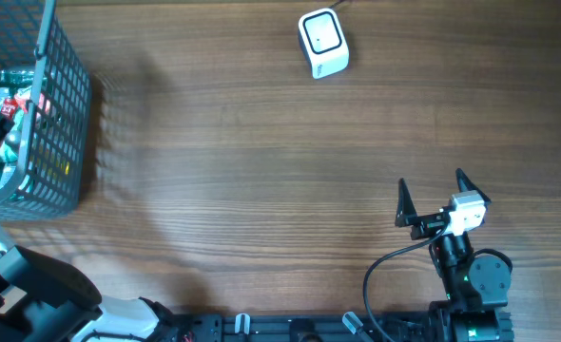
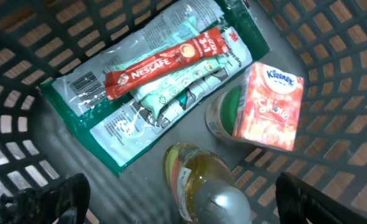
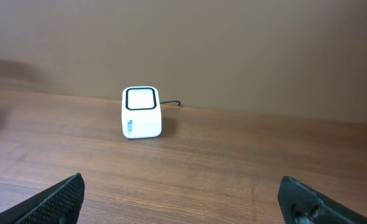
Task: Scan the item barcode
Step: 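Reach the left gripper into the basket and grasp the yellow juice bottle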
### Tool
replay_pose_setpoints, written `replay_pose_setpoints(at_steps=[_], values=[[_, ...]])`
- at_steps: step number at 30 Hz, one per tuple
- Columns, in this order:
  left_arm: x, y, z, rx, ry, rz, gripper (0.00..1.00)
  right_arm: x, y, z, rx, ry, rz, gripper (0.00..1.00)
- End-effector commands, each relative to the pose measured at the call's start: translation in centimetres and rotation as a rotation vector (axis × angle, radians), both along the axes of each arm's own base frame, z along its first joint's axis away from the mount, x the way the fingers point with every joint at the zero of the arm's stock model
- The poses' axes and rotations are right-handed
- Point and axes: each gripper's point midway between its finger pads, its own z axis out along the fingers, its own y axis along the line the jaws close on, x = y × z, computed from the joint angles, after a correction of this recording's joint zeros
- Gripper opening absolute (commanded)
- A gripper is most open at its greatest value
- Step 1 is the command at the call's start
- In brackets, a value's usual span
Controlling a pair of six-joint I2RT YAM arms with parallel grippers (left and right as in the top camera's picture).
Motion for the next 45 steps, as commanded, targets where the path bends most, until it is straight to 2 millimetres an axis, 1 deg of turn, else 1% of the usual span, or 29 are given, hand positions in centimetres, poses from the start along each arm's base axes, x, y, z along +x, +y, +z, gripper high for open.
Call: replay_pose_setpoints(at_steps=[1, 4, 7, 10, 11, 12, 15, 17, 19, 24, 27, 28, 29, 30, 35, 36, 38, 39, 41, 42, 43, 44, 45], values=[[0.5, -0.5, -0.7, -0.022, 0.005, -0.068, 0.87, 0.0, -0.4, 0.2, 0.014, -0.009, -0.021, 1.0], [0.3, -0.7, -1.7, -0.038, 0.023, -0.071, 0.87, 0.0, -0.4, 0.2, 0.015, -0.008, -0.021, 1.0], [0.1, -1.0, -3.8, -0.076, 0.061, -0.072, 0.87, 0.0, -0.4, 0.2, 0.014, -0.009, -0.021, 1.0], [0.0, -1.1, -5.1, -0.099, 0.084, -0.071, 0.83, 0.0, -0.4, 0.2, 0.014, -0.009, -0.021, 1.0], [-0.1, -1.1, -5.4, -0.103, 0.088, -0.071, 0.8, 0.0, -0.4, 0.2, 0.014, -0.009, -0.021, 1.0], [-0.1, -1.1, -5.6, -0.106, 0.09, -0.072, 0.79, 0.0, -0.4, 0.2, 0.014, -0.009, -0.021, 1.0], [0.1, -1.0, -5.6, -0.102, 0.084, -0.072, 0.7, 0.0, -0.4, 0.2, 0.014, -0.009, -0.021, 1.0], [0.2, -0.9, -5.5, -0.099, 0.079, -0.073, 0.62, 0.0, -0.4, 0.2, 0.014, -0.009, -0.021, 1.0], [0.2, -1.1, -5.9, -0.109, 0.083, -0.075, 0.6, 0.0, -0.4, 0.2, 0.015, -0.008, -0.021, 1.0], [-0.3, -1.6, -8.0, -0.143, 0.117, -0.074, 0.63, 0.0, -0.4, 0.2, 0.014, -0.009, -0.021, 1.0], [-0.2, -1.6, -8.1, -0.147, 0.115, -0.076, 0.63, 0.0, -0.4, 0.2, 0.014, -0.009, -0.021, 1.0], [-0.2, -1.6, -8.1, -0.147, 0.111, -0.077, 0.61, 0.0, -0.4, 0.2, 0.014, -0.009, -0.021, 1.0], [-0.2, -1.6, -8.1, -0.147, 0.111, -0.077, 0.53, 0.0, -0.4, 0.2, 0.014, -0.009, -0.021, 1.0], [-0.1, -1.6, -8.1, -0.146, 0.11, -0.077, 0.48, 0.0, -0.4, 0.2, 0.014, -0.009, -0.021, 1.0], [0.2, -1.5, -7.7, -0.14, 0.088, -0.079, 0.43, 0.0, -0.4, 0.2, 0.014, -0.009, -0.021, 1.0], [0.3, -1.3, -7.2, -0.131, 0.079, -0.079, 0.41, 0.0, -0.4, 0.2, 0.014, -0.009, -0.021, 1.0], [0.7, -1.0, -5.5, -0.1, 0.046, -0.074, 0.41, 0.0, -0.4, 0.2, 0.014, -0.009, -0.021, 1.0], [1.1, -0.6, -3.9, -0.078, 0.013, -0.061, 0.41, 0.0, -0.4, 0.2, 0.014, -0.009, -0.021, 1.0], [1.6, -0.1, -0.4, -0.033, -0.061, -0.032, 0.4, 0.0, -0.4, 0.2, 0.014, -0.009, -0.021, 1.0], [1.8, 0.1, 1.8, -0.007, -0.107, -0.015, 0.4, 0.0, -0.4, 0.2, 0.015, -0.008, -0.021, 1.0], [2.0, 0.2, 4.6, 0.027, -0.164, 0.003, 0.38, 0.0, -0.4, 0.2, 0.014, -0.009, -0.021, 1.0], [2.0, 0.3, 6.9, 0.057, -0.209, 0.013, 0.38, 0.0, -0.4, 0.2, 0.014, -0.009, -0.021, 1.0], [1.9, 0.2, 9.7, 0.096, -0.262, 0.018, 0.38, 0.0, -0.4, 0.2, 0.015, -0.008, -0.021, 1.0]])
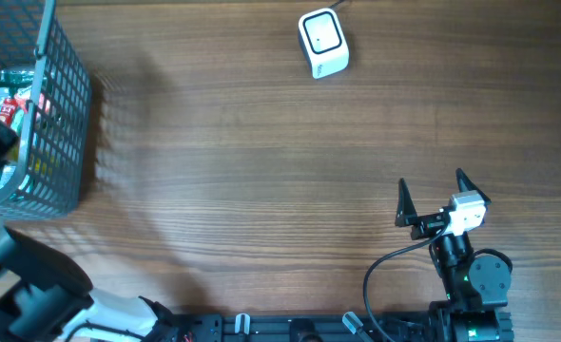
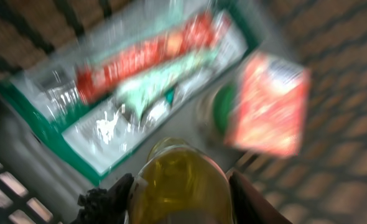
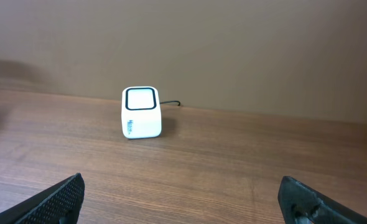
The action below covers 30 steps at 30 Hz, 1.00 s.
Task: Scan the item barcode
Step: 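Reach the left gripper into the basket and grasp the yellow juice bottle, then carry the bottle with the left gripper toward the scanner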
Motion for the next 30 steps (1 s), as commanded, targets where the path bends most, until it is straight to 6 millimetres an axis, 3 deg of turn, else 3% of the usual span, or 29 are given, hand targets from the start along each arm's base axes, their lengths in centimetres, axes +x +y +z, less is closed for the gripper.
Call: replay_pose_setpoints(at_steps=[1, 4, 8, 12, 16, 18, 21, 30], values=[[0.2, -0.1, 14.1, 0.177, -0.292, 0.058, 0.38, 0.0, -0.4, 0.2, 0.015, -0.008, -0.02, 1.0], [-0.9, -1.2, 20.3, 0.249, -0.419, 0.082, 0.38, 0.0, -0.4, 0.2, 0.014, -0.009, -0.02, 0.99], [-2.5, -4.1, 26.4, 0.33, -0.551, 0.054, 0.36, 0.0, -0.4, 0.2, 0.014, -0.009, -0.02, 1.0], [-3.2, -8.9, 30.1, 0.373, -0.65, -0.033, 0.35, 0.0, -0.4, 0.2, 0.014, -0.009, -0.02, 1.0], [-2.6, -15.4, 31.6, 0.338, -0.71, -0.193, 0.34, 0.0, -0.4, 0.2, 0.014, -0.009, -0.02, 1.0], [-2.1, -19.0, 31.1, 0.292, -0.706, -0.285, 0.34, 0.0, -0.4, 0.2, 0.015, -0.008, -0.02, 0.99], [-1.5, -23.9, 28.4, 0.209, -0.617, -0.396, 0.33, 0.0, -0.4, 0.2, 0.014, -0.009, -0.02, 1.0], [1.1, -39.1, 17.1, 0.026, -0.233, -0.78, 0.31, 0.0, -0.4, 0.2, 0.014, -0.009, -0.02, 1.0]])
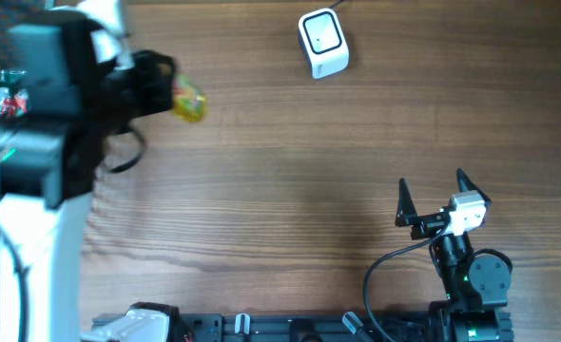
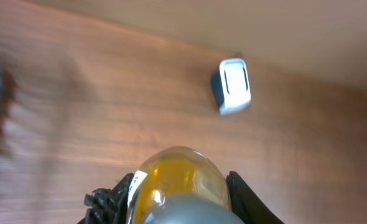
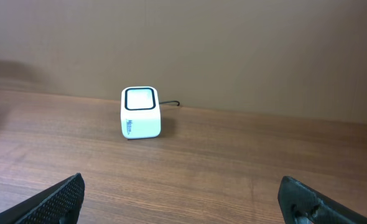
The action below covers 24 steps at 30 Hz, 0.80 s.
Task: Scan the item barcode
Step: 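Carry the bottle with the left gripper toward the scanner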
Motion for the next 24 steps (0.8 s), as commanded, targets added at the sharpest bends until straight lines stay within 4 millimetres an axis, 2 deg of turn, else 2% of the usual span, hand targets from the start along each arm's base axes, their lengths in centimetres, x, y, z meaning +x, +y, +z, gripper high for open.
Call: replay_pose_setpoints(at_steps=[1, 3, 5, 8, 11, 14, 18, 20, 22, 24], values=[[1.6, -5.6, -3.4, 0.04, 0.094, -0.066, 0.31, 0.0, -0.4, 0.2, 0.014, -0.008, -0.018, 1.0], [2.0, -8.3, -5.2, 0.055, 0.133, -0.092, 0.31, 0.0, -0.4, 0.2, 0.015, -0.008, -0.018, 1.0], [2.6, -12.0, -7.5, 0.069, 0.168, -0.106, 0.31, 0.0, -0.4, 0.2, 0.014, -0.008, -0.018, 1.0], [3.3, -16.1, -10.0, 0.065, 0.188, -0.096, 0.31, 0.0, -0.4, 0.2, 0.014, -0.008, -0.018, 1.0], [3.5, -20.1, -12.6, 0.045, 0.21, -0.096, 0.26, 0.0, -0.4, 0.2, 0.014, -0.008, -0.018, 1.0], [3.3, -24.3, -15.7, 0.063, 0.223, -0.141, 0.26, 0.0, -0.4, 0.2, 0.014, -0.008, -0.018, 1.0], [2.9, -27.8, -19.4, 0.112, 0.218, -0.131, 0.26, 0.0, -0.4, 0.2, 0.015, -0.008, -0.018, 1.0], [2.7, -28.5, -21.0, 0.132, 0.201, -0.05, 0.25, 0.0, -0.4, 0.2, 0.014, -0.008, -0.018, 1.0], [2.6, -28.7, -21.6, 0.14, 0.181, 0.012, 0.25, 0.0, -0.4, 0.2, 0.014, -0.008, -0.018, 1.0], [2.2, -29.5, -22.6, 0.168, 0.165, 0.012, 0.26, 0.0, -0.4, 0.2, 0.014, -0.008, -0.018, 1.0]])
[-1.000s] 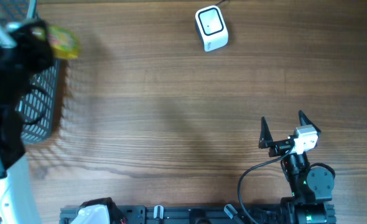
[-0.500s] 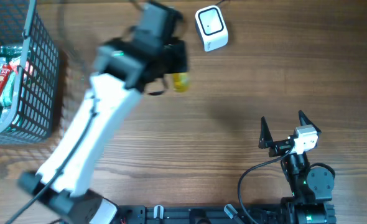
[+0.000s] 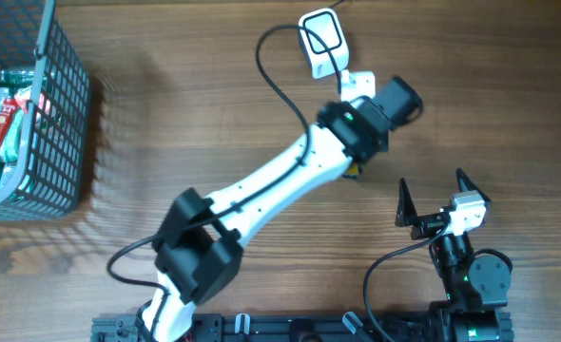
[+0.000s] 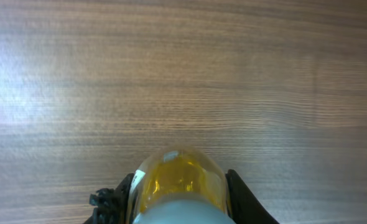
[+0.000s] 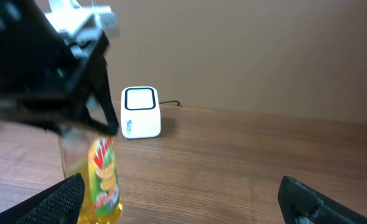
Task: Scan the item barcode
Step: 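Carry the bottle with the left gripper toward the scanner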
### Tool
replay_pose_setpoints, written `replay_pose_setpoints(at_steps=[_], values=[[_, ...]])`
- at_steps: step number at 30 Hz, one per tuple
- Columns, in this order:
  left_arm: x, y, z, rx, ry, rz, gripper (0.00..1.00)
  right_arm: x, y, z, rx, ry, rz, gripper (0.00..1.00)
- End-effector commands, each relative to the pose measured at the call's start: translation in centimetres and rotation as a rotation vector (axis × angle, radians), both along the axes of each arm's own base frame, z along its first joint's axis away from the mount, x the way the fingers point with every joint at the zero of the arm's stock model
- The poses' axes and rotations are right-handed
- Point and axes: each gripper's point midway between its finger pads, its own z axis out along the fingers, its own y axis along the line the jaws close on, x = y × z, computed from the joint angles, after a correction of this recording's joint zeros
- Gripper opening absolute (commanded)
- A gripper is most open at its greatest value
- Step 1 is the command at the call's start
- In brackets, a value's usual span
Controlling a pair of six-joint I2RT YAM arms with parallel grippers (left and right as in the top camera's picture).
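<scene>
A clear bottle of yellow liquid [image 4: 180,180] with a green and red label [image 5: 104,174] is held by my left gripper [image 4: 178,200], which is shut on it near its cap. In the right wrist view it hangs upright, close to the table. From overhead the left gripper [image 3: 361,128] covers the bottle, just in front of the white barcode scanner [image 3: 322,42]. The scanner [image 5: 140,112] stands behind the bottle. My right gripper [image 3: 430,197] rests open at the front right, holding nothing.
A dark wire basket [image 3: 67,114] at the far left holds packets and other items. The left arm [image 3: 261,199] crosses the table diagonally from front left to back right. The scanner's cable [image 3: 271,66] loops beside it.
My left gripper moved with the bottle from the back left, near the basket, to the right, just in front of the scanner. The right arm stayed still.
My left gripper was open inside the basket above the bottle and packets. Then it was shut on the bottle in the basket. Then it held the bottle outside the basket over the table, and now holds it close to the scanner.
</scene>
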Motion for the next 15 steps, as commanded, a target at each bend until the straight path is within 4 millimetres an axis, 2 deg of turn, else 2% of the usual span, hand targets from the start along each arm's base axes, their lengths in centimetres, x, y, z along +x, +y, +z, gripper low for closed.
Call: replay_pose_setpoints(at_steps=[1, 6, 8, 10, 15], values=[[0.8, -0.1, 0.3, 0.02, -0.099, 0.106, 0.26, 0.0, -0.4, 0.2, 0.014, -0.009, -0.018, 1.0], [0.4, -0.8, -2.3, 0.054, -0.074, 0.104, 0.26, 0.0, -0.4, 0.2, 0.015, -0.008, -0.018, 1.0], [0.3, -1.0, -2.7, 0.047, -0.062, 0.097, 0.28, 0.0, -0.4, 0.2, 0.014, -0.009, -0.018, 1.0], [0.2, -1.4, -2.8, 0.028, -0.051, 0.088, 0.36, 0.0, -0.4, 0.2, 0.015, -0.008, -0.018, 1.0], [-1.0, -2.1, -3.9, 0.001, 0.019, 0.052, 0.38, 0.0, -0.4, 0.2, 0.014, -0.009, -0.018, 0.99]])
